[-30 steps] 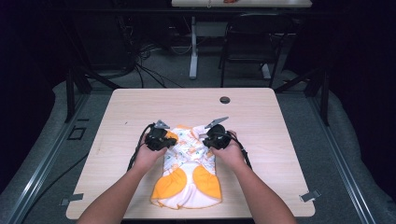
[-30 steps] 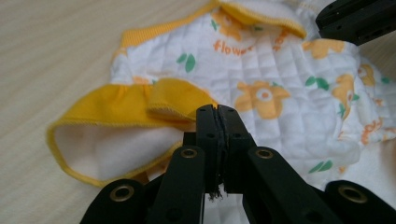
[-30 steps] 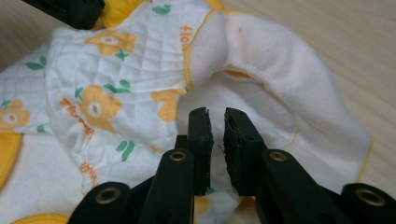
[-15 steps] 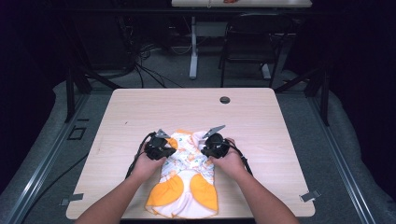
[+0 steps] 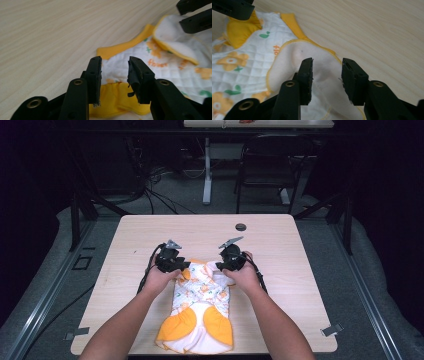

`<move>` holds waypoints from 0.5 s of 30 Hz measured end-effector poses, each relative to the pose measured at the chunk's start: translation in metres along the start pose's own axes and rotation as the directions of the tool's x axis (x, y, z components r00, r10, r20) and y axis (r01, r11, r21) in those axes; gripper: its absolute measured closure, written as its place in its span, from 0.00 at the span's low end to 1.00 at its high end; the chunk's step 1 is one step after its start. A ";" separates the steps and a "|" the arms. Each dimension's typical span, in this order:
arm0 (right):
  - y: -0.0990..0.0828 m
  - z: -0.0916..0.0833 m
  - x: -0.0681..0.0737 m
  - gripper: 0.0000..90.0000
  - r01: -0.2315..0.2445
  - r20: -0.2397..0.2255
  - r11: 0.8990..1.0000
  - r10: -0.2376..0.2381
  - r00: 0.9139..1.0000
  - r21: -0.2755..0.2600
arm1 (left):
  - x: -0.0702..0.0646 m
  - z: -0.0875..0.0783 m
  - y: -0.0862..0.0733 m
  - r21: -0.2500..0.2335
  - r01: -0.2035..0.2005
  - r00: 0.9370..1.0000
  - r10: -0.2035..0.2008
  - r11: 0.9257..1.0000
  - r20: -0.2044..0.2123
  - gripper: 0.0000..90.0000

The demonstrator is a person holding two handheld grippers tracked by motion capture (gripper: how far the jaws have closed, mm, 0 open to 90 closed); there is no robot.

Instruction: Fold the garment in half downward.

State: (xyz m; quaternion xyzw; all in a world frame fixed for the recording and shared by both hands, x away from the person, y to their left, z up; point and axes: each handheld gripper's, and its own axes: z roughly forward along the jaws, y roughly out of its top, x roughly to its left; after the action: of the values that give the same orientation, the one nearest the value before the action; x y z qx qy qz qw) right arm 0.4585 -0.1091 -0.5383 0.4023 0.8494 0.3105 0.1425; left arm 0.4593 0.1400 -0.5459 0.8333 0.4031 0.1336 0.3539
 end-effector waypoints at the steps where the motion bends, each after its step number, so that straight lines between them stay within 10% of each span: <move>1: 0.000 0.002 -0.001 0.64 -0.003 0.006 1.000 0.003 1.000 0.003 | 0.002 0.004 -0.002 0.015 0.002 1.000 -0.002 1.000 -0.018 0.67; 15: -0.020 0.022 -0.018 0.63 -0.112 -0.034 0.993 0.114 0.993 0.039 | 0.007 0.019 -0.018 0.058 0.018 1.000 -0.018 0.998 -0.006 0.61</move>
State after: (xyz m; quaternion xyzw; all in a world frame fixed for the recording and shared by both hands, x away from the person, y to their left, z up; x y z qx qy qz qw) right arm 0.4687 -0.1234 -0.5676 0.4467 0.8332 0.3096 0.1019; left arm 0.4629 0.1440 -0.5722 0.8391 0.4152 0.1210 0.3299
